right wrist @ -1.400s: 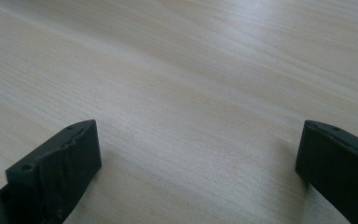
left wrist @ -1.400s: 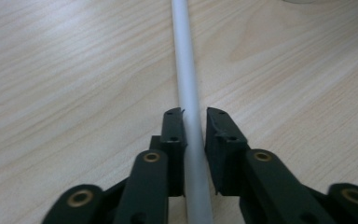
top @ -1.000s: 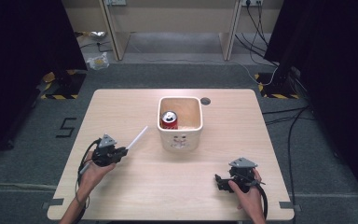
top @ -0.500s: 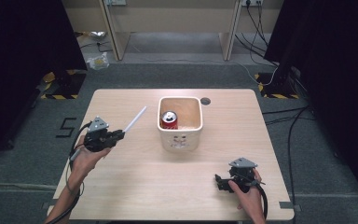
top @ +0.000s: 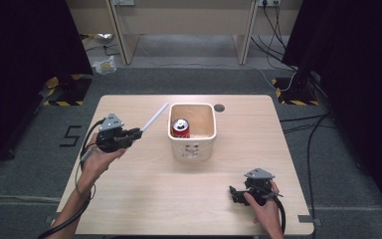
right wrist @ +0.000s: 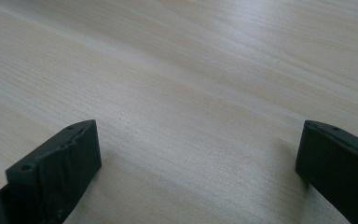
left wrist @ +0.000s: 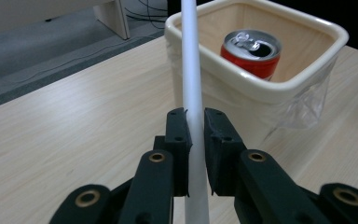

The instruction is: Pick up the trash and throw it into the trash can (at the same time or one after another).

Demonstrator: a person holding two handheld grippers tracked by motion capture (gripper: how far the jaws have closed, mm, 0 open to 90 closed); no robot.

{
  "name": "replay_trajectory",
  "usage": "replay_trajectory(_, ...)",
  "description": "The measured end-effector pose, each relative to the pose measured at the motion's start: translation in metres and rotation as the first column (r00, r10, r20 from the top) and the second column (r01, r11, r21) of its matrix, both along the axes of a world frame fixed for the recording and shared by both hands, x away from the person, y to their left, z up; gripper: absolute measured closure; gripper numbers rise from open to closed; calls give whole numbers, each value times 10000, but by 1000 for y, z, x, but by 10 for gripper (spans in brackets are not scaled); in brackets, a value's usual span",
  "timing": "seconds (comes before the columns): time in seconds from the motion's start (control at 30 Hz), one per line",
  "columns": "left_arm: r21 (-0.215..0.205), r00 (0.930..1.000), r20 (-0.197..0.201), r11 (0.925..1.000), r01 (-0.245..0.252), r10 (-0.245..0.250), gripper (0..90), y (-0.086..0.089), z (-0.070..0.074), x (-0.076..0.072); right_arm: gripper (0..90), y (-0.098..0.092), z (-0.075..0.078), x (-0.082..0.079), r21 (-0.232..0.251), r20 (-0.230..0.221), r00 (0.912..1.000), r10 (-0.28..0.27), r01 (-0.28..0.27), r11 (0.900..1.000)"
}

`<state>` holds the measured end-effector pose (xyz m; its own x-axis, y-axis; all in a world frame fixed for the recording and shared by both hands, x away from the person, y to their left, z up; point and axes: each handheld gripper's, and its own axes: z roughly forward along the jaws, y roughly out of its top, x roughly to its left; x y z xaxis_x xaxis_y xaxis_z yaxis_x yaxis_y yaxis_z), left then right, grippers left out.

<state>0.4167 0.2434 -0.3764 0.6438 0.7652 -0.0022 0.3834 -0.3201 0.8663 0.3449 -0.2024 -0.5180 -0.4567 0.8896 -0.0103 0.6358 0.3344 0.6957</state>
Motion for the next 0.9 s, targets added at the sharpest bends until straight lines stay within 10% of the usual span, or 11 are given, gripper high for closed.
replay_trajectory(0.5,-342,9977,72,9971,674,-672,800,-45,20,18,2,0,0,0,-8,12,10000,9,-9,10000)
replay_trajectory(0.9,218,9919,-221,9918,1257,-1253,799,-72,22,23,2,0,0,0,8,24,10000,13,-13,10000)
